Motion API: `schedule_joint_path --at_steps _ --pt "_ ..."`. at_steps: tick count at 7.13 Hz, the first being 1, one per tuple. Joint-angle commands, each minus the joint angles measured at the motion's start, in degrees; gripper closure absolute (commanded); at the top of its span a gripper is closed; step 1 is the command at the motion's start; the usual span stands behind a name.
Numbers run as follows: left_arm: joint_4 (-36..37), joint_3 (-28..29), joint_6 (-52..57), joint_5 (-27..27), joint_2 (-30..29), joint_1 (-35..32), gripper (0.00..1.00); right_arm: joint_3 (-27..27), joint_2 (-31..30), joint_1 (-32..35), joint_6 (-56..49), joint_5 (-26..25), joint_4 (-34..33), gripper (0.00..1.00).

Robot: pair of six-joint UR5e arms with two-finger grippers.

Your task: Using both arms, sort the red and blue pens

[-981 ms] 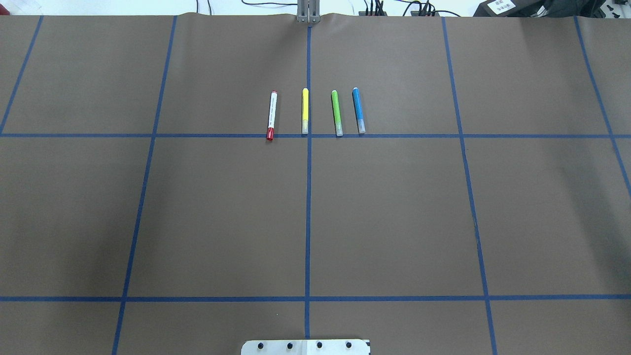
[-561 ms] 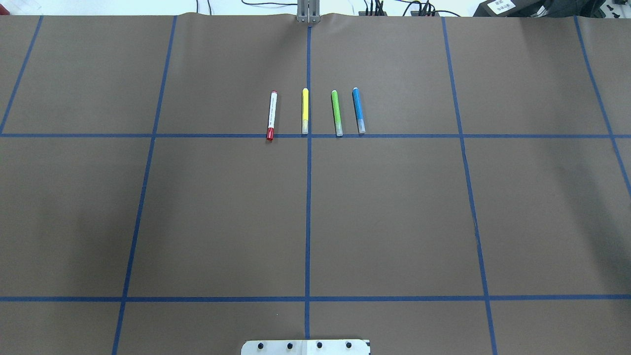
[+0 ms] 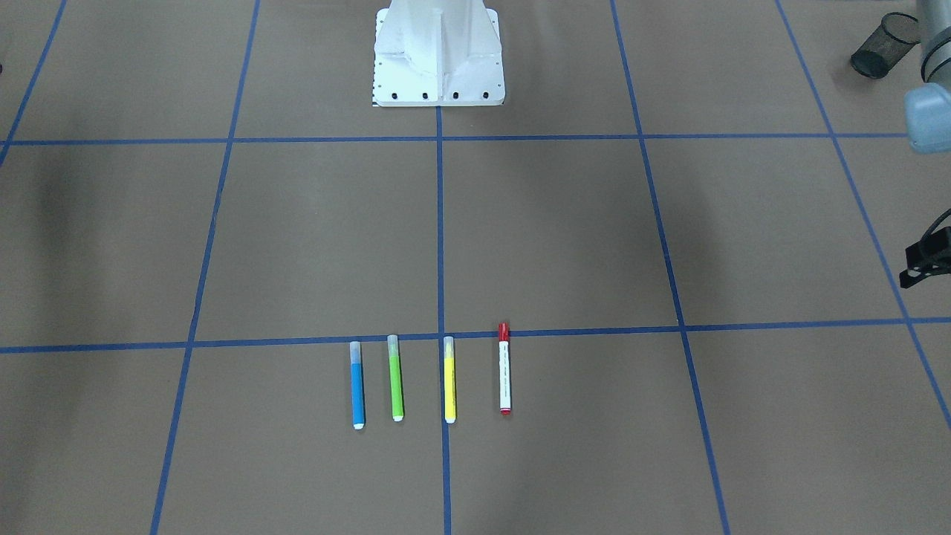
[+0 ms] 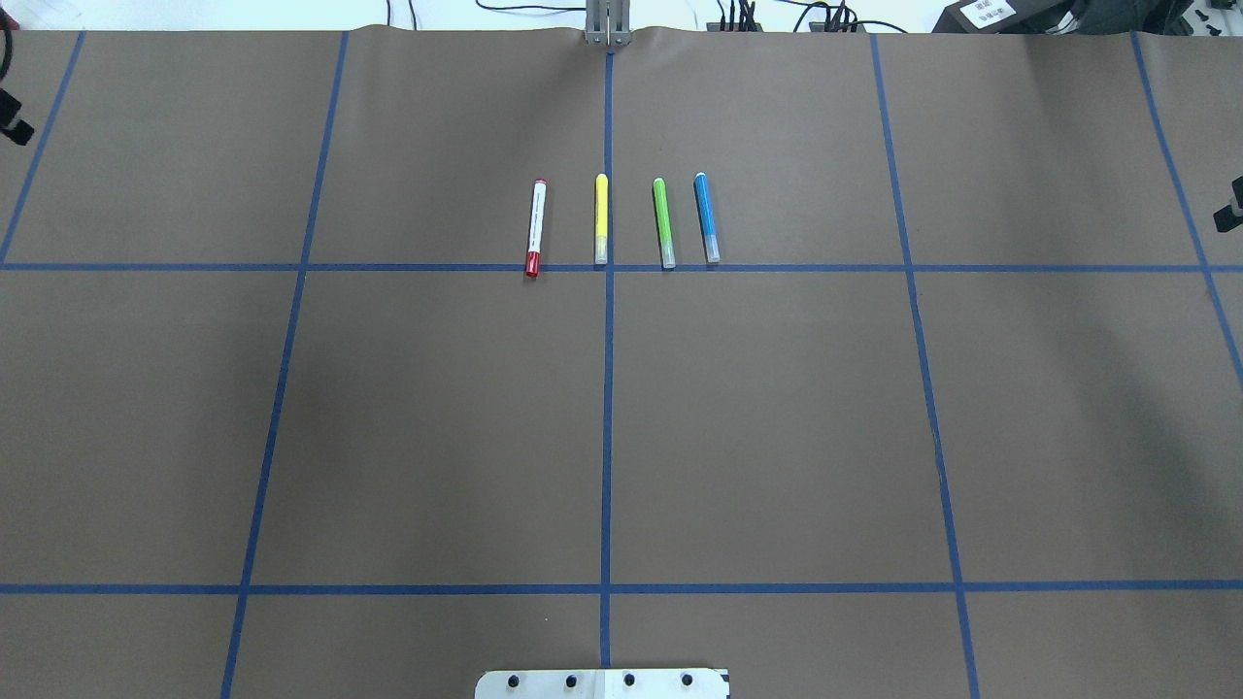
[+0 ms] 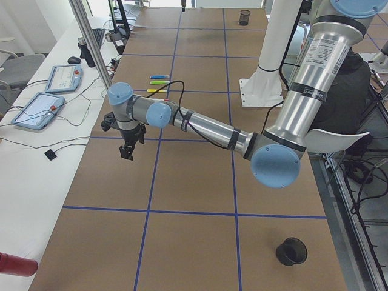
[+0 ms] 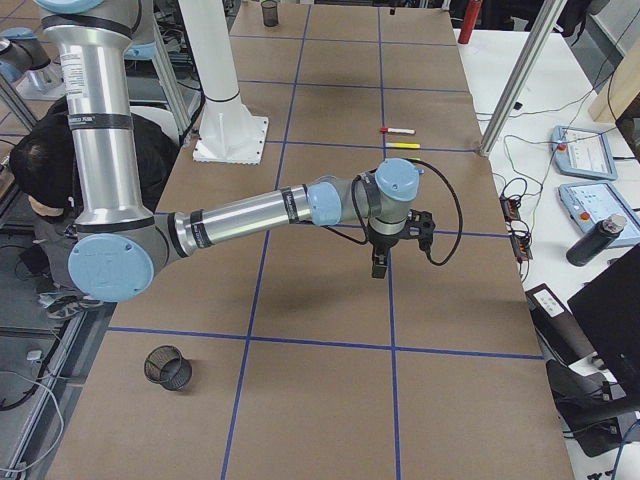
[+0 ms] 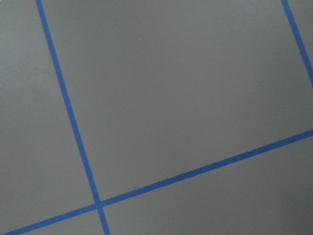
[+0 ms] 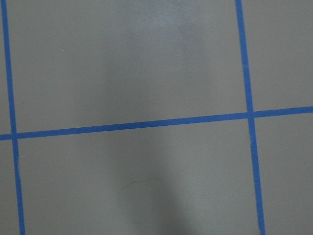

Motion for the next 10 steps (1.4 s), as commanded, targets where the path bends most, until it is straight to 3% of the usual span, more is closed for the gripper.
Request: schedule_joint_path --at_steps 1,5,6,7,10 --pt "0.57 4.28 -4.33 -0.18 -10.56 5.59 0.0 0.13 0.43 -2.61 0.25 0.17 1.37 0.0" --pt "-0.39 11.31 -23.95 2.44 -24.99 19.8 0.0 0.13 2.54 -4.02 0.16 0.18 1.02 0.0" --pt "-3.79 18.11 -30.64 4.97 -31.63 24.02 0.0 -0.65 2.63 -4.11 -0.01 1.22 1.19 0.0" --pt "-6.08 21.75 -35.23 6.48 -34.05 27.28 0.0 -1.0 2.63 -4.37 -0.02 0.88 1.36 0.0" --pt "-14.78 24.16 -40.98 12.64 -32.15 33.36 0.01 -1.1 3.25 -5.6 0.07 0.53 1.36 0.0"
